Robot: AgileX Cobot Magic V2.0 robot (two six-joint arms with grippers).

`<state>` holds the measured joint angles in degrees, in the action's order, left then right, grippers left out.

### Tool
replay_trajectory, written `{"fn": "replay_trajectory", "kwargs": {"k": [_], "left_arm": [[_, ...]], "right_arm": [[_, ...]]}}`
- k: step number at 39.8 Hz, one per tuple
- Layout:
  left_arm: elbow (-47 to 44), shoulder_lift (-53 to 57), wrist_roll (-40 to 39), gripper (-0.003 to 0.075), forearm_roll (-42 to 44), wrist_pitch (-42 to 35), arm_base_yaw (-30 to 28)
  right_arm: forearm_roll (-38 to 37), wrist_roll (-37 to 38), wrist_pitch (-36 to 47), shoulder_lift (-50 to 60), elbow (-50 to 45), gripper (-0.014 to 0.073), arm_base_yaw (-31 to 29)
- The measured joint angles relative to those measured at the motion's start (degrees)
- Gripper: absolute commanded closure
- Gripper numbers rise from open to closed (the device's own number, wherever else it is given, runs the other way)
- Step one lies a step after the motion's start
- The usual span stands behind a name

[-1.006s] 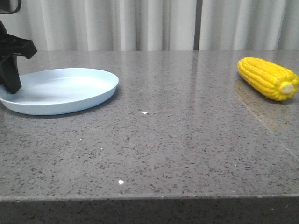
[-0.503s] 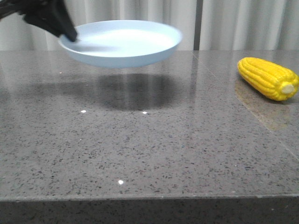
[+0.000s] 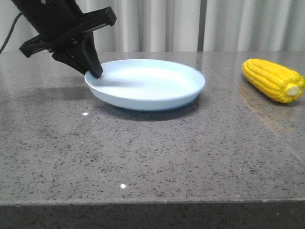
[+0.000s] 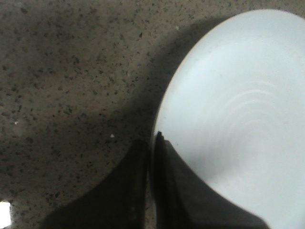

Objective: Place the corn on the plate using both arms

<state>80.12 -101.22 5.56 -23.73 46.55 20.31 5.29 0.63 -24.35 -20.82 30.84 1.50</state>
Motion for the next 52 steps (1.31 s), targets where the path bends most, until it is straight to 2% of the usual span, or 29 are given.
{"fn": "replay_trajectory", "kwargs": {"k": [4,8,11,19,25,29,35,46,52], "left_arm": [[0.0,0.0,0.0,0.0426,0.3,0.1,0.0],[0.5,0.1,0.0,0.0416,2.0,0.4,0.0],[1.7,1.2,0.0,0.0459,4.5,1.1,0.0],[4.0,10.4,-1.8,0.0728,14.9,1.9,-0.2],[2.8,17.8,-8.4,0.0741,28.5,6.0,-0.2],[-1.5,22.3,-12.8,0.0741,36.1,6.8,-0.2],[-10.3,30.2,-15.4,0.0741,38.7,4.5,-0.4],[-31.6,50.9,-15.8,0.0741,38.7,-11.1,-0.4],[-42.3,63.9,-15.8,0.0741,38.5,-16.7,-0.4]], "right_arm": [[0.0,0.0,0.0,0.0,0.0,-0.0057,0.0],[0.0,0.0,0.0,0.0,0.0,-0.0057,0.0],[0.0,0.0,0.0,0.0,0.0,-0.0057,0.0],[0.0,0.0,0.0,0.0,0.0,-0.0057,0.0],[0.0,0.0,0.0,0.0,0.0,-0.0057,0.0],[0.0,0.0,0.0,0.0,0.0,-0.0057,0.0],[0.0,0.0,0.0,0.0,0.0,-0.0057,0.0],[0.0,0.0,0.0,0.0,0.0,-0.0057,0.0],[0.0,0.0,0.0,0.0,0.0,-0.0057,0.0]]}}
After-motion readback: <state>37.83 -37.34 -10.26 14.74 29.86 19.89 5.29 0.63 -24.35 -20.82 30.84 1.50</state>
